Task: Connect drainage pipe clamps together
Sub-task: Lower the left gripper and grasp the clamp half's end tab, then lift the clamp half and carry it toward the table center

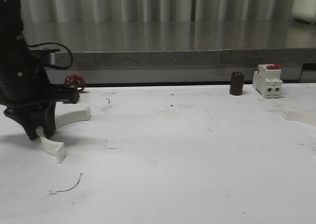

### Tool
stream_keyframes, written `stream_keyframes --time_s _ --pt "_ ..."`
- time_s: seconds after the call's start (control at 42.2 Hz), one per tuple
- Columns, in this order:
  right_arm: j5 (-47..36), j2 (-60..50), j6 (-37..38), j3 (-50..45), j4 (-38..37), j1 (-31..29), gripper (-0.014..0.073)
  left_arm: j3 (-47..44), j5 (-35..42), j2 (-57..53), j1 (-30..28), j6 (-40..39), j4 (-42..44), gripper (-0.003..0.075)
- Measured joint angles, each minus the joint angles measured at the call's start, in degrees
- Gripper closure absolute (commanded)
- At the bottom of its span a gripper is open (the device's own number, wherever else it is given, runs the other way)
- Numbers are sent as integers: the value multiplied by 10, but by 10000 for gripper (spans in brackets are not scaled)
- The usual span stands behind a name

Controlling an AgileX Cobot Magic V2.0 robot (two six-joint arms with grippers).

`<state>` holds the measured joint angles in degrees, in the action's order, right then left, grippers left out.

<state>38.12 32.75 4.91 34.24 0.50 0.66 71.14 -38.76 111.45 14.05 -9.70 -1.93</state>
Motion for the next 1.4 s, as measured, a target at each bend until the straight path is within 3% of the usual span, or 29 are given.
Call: stream_keyframes --time_s 0.522,0.759,1.399 --pt "0 0 0 0 0 0 104 10 -31 -9 13 0 13 573" --pt "0 0 0 0 0 0 104 60 -62 -9 62 0 19 573" --pt "0 0 0 0 0 0 104 200 -109 51 186 -181 53 573"
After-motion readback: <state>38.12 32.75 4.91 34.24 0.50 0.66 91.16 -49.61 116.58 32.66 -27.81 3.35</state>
